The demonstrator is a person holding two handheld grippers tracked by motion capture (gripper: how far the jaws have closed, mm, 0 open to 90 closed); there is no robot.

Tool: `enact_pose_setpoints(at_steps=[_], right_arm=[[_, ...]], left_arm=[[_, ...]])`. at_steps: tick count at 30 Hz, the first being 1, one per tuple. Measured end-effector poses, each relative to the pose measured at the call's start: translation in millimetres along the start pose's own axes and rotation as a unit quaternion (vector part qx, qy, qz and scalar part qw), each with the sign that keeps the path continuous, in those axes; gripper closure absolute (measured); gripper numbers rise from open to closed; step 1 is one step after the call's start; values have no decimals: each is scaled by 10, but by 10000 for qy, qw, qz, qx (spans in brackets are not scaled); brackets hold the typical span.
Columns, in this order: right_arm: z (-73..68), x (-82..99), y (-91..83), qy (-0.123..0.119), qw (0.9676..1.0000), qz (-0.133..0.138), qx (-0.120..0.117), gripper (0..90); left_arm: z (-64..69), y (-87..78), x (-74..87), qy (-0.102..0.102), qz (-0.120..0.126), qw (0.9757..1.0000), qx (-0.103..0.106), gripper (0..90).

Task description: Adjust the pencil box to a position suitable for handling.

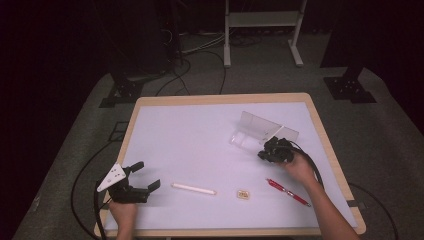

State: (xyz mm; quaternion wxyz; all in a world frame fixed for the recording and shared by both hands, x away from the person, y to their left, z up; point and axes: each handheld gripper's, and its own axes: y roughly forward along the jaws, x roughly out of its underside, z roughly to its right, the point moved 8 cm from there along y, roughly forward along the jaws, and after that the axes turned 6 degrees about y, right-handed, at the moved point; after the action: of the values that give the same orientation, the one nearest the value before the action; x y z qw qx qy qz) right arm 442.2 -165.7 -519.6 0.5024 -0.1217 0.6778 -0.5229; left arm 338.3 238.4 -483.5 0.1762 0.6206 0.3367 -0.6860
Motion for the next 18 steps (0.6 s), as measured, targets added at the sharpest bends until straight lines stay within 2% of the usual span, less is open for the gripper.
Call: enact_pose_setpoints(at_steps=[18], right_arm=[[12, -35, -134, -200, 9995, 137, 199, 850]], left_arm=[[1, 0, -1, 8, 5, 10000, -11, 0]])
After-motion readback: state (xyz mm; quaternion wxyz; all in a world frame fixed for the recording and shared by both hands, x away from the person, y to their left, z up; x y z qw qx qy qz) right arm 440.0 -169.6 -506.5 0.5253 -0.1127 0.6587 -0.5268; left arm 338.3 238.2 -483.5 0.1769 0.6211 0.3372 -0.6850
